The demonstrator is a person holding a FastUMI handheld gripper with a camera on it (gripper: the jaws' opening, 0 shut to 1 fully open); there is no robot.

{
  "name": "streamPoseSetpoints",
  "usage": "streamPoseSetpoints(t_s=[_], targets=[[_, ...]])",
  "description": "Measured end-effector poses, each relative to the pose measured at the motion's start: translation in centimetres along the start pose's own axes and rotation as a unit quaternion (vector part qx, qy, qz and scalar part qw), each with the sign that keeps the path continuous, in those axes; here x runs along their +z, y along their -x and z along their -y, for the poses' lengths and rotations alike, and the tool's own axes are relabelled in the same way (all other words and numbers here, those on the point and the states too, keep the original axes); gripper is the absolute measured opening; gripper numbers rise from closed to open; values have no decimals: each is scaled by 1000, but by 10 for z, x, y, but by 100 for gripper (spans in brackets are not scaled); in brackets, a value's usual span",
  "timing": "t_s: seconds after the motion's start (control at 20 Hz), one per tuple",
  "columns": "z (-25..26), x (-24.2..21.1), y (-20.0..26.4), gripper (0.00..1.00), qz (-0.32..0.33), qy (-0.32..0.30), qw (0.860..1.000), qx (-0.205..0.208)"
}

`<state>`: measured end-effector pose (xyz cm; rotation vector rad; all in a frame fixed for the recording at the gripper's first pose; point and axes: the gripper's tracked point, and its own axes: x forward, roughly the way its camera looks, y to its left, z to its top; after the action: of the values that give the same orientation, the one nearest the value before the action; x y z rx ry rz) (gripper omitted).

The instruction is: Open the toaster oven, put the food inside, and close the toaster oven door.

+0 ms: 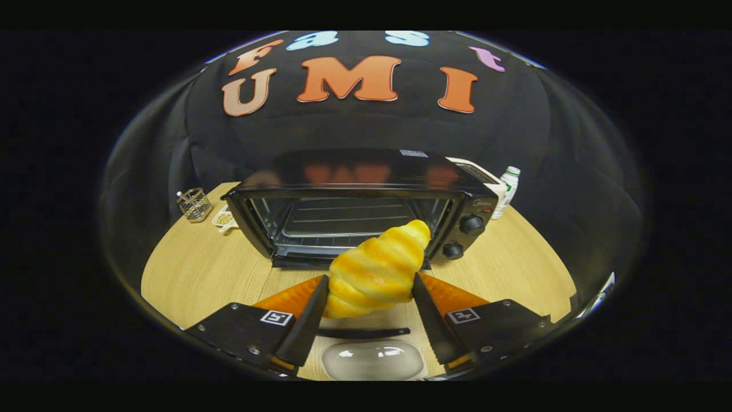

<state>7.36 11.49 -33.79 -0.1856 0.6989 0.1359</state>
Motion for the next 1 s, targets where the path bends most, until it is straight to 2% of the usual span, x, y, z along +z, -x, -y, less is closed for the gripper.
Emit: streamPoseSetpoints(t_s=[0.4, 0.65, 0.85, 1.0], targets=[[-8, 23, -39, 83, -7, -2, 1000, 23], [-11, 34, -62, 83, -16, -56, 998, 16], [-13, 48, -78, 83, 13, -103, 995, 3], [-21, 56, -92, 82, 34, -137, 990, 14]])
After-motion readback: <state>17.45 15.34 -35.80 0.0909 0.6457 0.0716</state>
